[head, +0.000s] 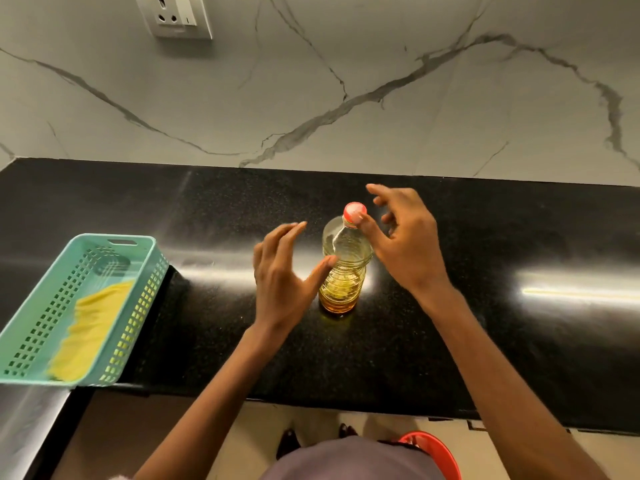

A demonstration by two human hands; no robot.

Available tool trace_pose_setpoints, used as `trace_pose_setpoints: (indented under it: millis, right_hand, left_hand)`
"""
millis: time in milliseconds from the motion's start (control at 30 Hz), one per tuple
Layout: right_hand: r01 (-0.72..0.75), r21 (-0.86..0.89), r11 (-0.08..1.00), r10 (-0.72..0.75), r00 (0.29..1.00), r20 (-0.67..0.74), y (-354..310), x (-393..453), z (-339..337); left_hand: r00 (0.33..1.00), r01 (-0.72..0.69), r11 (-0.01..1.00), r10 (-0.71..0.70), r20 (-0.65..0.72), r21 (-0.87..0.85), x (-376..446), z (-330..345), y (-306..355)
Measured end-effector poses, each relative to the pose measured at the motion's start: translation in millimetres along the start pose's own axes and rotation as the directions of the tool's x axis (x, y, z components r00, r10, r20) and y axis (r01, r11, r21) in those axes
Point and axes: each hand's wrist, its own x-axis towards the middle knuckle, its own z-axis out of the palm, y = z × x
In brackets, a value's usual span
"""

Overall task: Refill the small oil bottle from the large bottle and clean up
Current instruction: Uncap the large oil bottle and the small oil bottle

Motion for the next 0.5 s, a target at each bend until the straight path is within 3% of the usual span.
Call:
trace_pose_setpoints:
  millis: [100,300,400,500]
  right_hand:
    - [0.086,-0.184,0.979,-0.043,0.973,0.226,-11.4,14.5,-5.0]
    - [0.188,-0.309,0.932,-0.046,0.909,0.413,-19.6,30.2,-10.6]
    - [0.203,-0.268,0.942,-0.086,0.916,0.392,-15.9,26.2,-12.6]
    - [0.133,-0.073,0.988,-0.116,0.972,0.204,-9.3,13.1,-17.6]
  left_hand:
    - [0.998,-0.035,0.999,0.035,0.055,0.001,23.7,9.7,26.3]
    - [0.995,-0.011,0.999,0.008,0.103,0.032,32.2,21.5,33.3]
    - [0.994,-0.017,0.999,0.013,0.104,0.037,32.1,20.7,33.1]
    - [0.994,-0.005,1.0,0.002,0.109,0.022,32.7,18.7,34.0]
